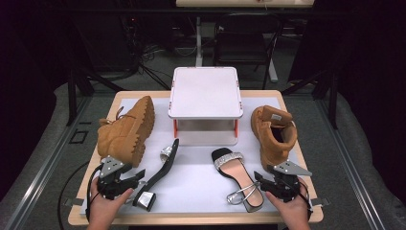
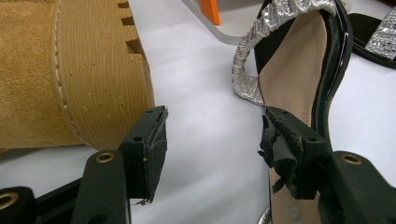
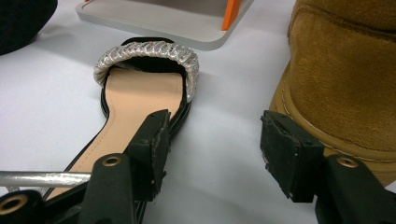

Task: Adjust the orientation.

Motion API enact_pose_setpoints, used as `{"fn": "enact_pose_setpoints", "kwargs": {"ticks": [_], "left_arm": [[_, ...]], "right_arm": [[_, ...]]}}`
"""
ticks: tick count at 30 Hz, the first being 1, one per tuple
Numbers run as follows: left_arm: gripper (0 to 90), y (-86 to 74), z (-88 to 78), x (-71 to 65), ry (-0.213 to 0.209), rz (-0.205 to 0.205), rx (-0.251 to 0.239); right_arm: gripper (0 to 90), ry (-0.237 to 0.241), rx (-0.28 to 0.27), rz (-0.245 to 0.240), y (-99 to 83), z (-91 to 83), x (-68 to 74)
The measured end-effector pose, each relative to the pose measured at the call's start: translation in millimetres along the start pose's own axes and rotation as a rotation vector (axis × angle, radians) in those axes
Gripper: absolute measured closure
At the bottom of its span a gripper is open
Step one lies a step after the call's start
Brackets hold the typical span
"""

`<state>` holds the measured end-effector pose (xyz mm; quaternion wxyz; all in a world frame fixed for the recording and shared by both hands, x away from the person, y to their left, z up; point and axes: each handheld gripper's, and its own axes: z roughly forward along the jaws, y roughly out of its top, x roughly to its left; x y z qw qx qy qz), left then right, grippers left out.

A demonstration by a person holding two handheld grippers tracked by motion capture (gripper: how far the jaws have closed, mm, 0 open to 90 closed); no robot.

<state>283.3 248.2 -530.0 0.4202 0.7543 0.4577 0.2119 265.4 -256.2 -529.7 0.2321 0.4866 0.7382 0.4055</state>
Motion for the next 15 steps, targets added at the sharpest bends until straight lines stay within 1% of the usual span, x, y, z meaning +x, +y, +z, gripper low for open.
{"fn": "enact_pose_setpoints", "kwargs": {"ticks": [7, 9, 10, 11, 14, 15], "left_arm": [[40.7, 0.3, -1.0, -0.6, 0.0, 0.003, 0.007], [40.7, 0.4, -1.3, -1.0, -0.003, 0.001, 0.014], [40.7, 1.0, -1.6, -1.3, -0.012, -0.008, 0.029], [40.7, 1.5, -1.8, -1.2, -0.014, -0.009, 0.034], [40.9, 2.0, -2.5, -1.6, -0.017, -0.009, 0.037], [41.0, 2.4, -3.8, -1.8, -0.019, -0.005, 0.042]], "right_arm": [[42.3, 0.001, 0.003, 0.011, -0.5, 1.4, -2.4], [42.3, 0.005, 0.001, 0.01, -0.3, 2.1, -1.6], [42.3, 0.005, 0.006, 0.003, -0.3, 2.0, -0.9], [42.3, 0.005, 0.005, 0.003, -0.6, 1.6, -0.7], [42.3, 0.006, 0.006, 0.006, -0.6, 0.3, -1.3], [42.3, 0.005, -0.002, 0.013, -0.5, 0.5, -1.4]]}}
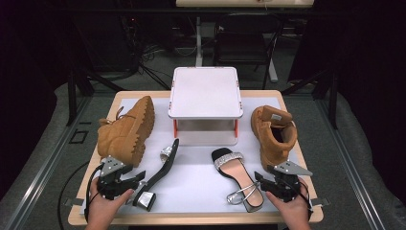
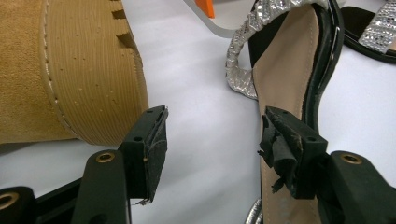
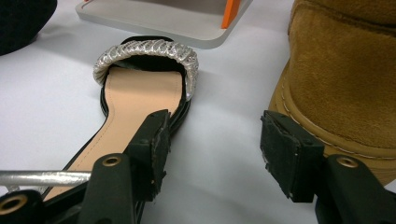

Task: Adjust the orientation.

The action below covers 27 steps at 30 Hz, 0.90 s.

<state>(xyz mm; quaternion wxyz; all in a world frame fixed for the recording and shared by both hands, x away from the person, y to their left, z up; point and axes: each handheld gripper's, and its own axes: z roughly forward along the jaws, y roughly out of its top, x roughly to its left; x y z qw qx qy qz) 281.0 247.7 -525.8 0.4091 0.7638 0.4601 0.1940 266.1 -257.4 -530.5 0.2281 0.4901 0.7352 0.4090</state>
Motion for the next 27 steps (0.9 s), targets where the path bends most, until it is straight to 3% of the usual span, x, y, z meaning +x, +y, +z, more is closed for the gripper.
{"fn": "enact_pose_setpoints", "kwargs": {"ticks": [6, 9, 27], "left_arm": [[42.4, 2.9, -6.6, 0.9, 0.005, -0.008, -0.009], [44.7, 7.3, -12.6, 0.6, -0.024, -0.028, -0.012], [48.3, 17.9, -32.5, -8.9, -0.091, -0.014, 0.031]], "right_arm": [[42.3, 0.001, 0.003, -0.001, 0.3, -0.2, 0.4], [42.3, -0.001, 0.0, -0.004, 0.3, -1.0, 1.6], [42.3, -0.003, -0.015, 0.008, 0.1, -1.0, 0.0]]}}
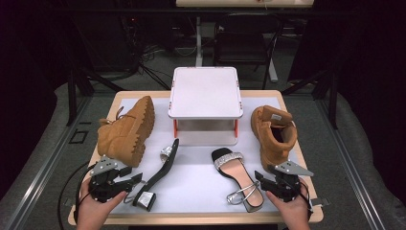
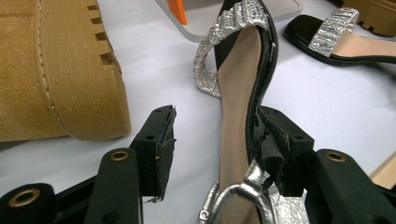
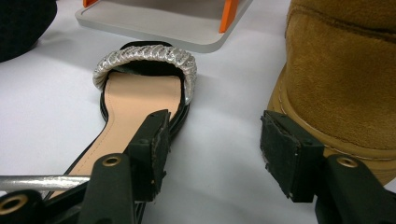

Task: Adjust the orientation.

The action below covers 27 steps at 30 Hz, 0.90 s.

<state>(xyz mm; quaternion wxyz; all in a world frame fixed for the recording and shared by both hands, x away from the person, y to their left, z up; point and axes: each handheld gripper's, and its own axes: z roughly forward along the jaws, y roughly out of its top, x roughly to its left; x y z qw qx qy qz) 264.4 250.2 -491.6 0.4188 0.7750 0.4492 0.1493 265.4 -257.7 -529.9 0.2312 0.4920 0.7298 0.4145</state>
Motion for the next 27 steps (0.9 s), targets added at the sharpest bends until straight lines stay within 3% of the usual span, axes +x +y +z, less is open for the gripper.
{"fn": "enact_pose_setpoints", "kwargs": {"ticks": [10, 22, 27], "left_arm": [[50.9, 0.5, 0.0, -4.2, -0.029, 0.014, 0.029], [57.9, -3.7, 17.3, -15.3, -0.061, 0.035, 0.078], [68.0, -3.5, 17.3, -15.4, -0.059, 0.034, 0.089]], "right_arm": [[42.4, 0.0, 0.002, -0.001, -0.1, -0.5, -0.5], [42.4, 0.002, 0.013, -0.006, -0.3, 0.4, 0.6], [42.4, 0.0, 0.017, -0.011, -0.3, 0.9, 0.9]]}}
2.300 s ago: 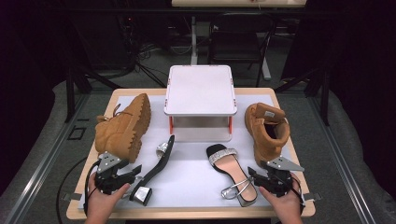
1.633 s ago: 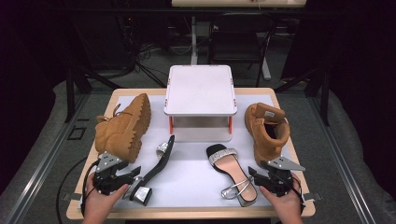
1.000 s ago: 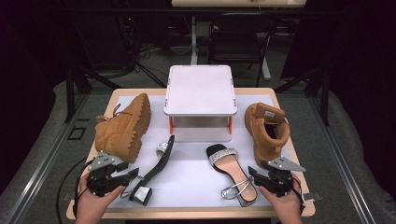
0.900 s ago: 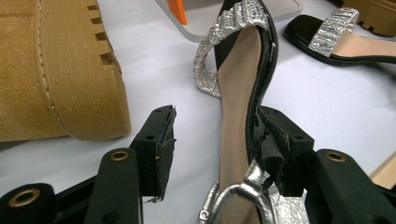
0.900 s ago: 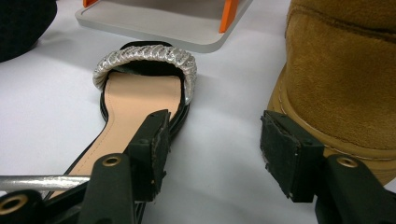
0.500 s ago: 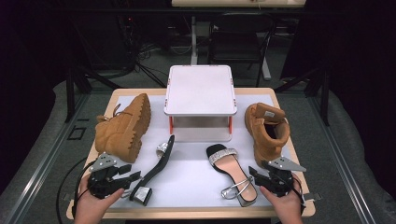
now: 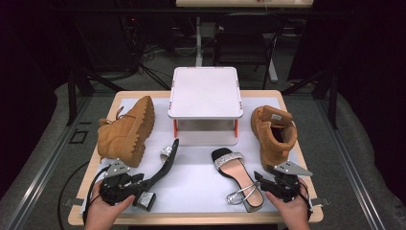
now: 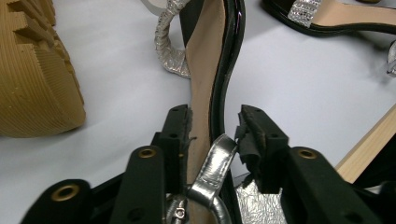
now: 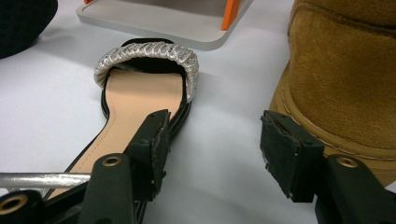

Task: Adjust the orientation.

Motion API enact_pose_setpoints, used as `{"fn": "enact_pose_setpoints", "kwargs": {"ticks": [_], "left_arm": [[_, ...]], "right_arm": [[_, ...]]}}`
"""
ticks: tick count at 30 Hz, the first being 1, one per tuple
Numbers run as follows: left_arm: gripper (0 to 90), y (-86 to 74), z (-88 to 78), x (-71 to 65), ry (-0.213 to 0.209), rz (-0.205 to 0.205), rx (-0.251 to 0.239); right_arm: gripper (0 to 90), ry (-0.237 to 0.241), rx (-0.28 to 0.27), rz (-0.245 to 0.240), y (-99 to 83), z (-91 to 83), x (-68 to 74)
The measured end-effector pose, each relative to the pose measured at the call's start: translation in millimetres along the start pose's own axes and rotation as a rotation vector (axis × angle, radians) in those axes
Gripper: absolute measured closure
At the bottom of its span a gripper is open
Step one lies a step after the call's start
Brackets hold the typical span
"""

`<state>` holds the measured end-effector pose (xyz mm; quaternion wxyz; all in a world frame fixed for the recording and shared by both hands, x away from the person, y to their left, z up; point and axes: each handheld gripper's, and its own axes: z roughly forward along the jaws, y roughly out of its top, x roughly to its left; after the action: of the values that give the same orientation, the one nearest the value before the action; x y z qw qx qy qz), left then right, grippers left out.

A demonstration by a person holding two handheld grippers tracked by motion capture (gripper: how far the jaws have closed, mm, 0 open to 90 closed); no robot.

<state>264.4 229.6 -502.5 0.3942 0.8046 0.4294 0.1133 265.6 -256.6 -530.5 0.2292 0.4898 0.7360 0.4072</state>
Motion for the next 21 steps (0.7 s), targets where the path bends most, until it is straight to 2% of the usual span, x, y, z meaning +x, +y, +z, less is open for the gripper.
{"fn": "enact_pose_setpoints", "kwargs": {"ticks": [1, 9, 14, 16, 21], "left_arm": [[69.9, 0.2, -0.8, 0.8, -0.014, -0.017, 0.0], [79.4, 2.5, -0.4, -3.2, -0.038, -0.006, 0.012], [80.2, 5.7, 0.7, -4.9, -0.04, 0.0, 0.011], [80.5, 7.1, 1.3, -6.2, -0.063, -0.007, 0.005], [80.9, 11.1, 4.3, -11.0, -0.092, 0.007, 0.005]], "right_arm": [[42.4, 0.0, 0.0, 0.0, 0.1, 0.0, 0.0], [42.4, 0.005, 0.0, 0.003, 0.1, 0.1, -0.2], [42.4, 0.007, -0.003, 0.002, 0.1, 0.7, 0.3], [42.4, 0.009, -0.004, 0.003, 0.1, 1.2, 0.5], [42.4, 0.006, 0.0, 0.001, 0.2, 1.6, 0.3]]}}
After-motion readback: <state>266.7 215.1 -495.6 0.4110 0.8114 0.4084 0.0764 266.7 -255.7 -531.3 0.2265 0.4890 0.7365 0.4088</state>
